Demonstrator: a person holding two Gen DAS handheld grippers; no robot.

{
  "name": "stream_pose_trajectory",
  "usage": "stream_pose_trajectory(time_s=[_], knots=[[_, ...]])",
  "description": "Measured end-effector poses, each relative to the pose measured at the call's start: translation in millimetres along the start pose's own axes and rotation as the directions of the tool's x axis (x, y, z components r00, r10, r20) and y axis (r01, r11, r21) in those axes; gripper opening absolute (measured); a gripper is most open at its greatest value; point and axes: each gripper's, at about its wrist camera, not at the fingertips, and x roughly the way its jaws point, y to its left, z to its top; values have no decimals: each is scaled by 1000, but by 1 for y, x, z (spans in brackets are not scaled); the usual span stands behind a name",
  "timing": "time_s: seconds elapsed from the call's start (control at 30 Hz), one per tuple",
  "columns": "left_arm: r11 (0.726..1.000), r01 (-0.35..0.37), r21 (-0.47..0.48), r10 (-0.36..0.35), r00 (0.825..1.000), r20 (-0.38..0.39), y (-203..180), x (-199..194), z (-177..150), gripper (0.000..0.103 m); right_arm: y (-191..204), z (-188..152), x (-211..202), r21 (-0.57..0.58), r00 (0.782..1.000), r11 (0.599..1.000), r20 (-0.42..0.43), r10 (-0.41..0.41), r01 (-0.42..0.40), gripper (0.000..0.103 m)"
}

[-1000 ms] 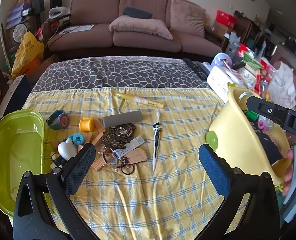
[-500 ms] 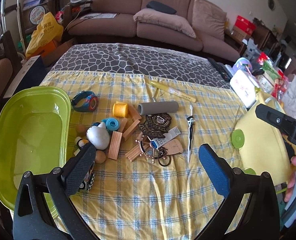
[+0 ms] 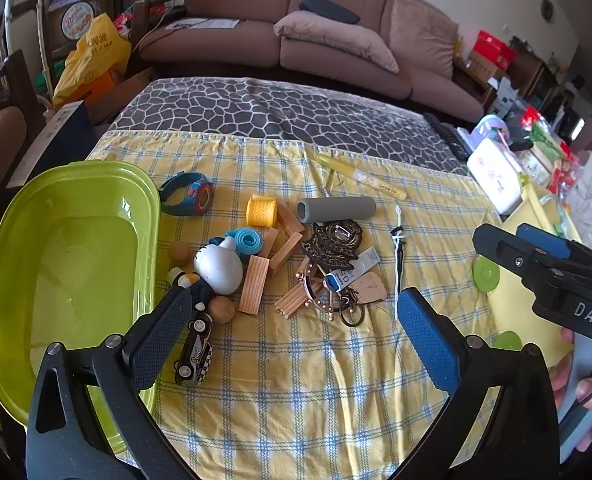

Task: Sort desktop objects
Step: 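Withdraw both grippers from the basin back over the pile, then grasp the wooden tag keychain with the right gripper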

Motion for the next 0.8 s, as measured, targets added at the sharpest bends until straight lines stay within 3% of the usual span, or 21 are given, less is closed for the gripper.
stream_pose_trajectory(time_s=[0.43, 0.8], knots=[[1000, -11, -17, 10, 1000, -16, 23, 3, 1, 103, 18, -10, 24, -43, 999, 999, -51, -8, 6, 92], [996, 3, -92, -5, 1000, -25, 57, 0, 5, 103, 8, -13, 53, 75, 992, 996, -107, 64, -56, 92]])
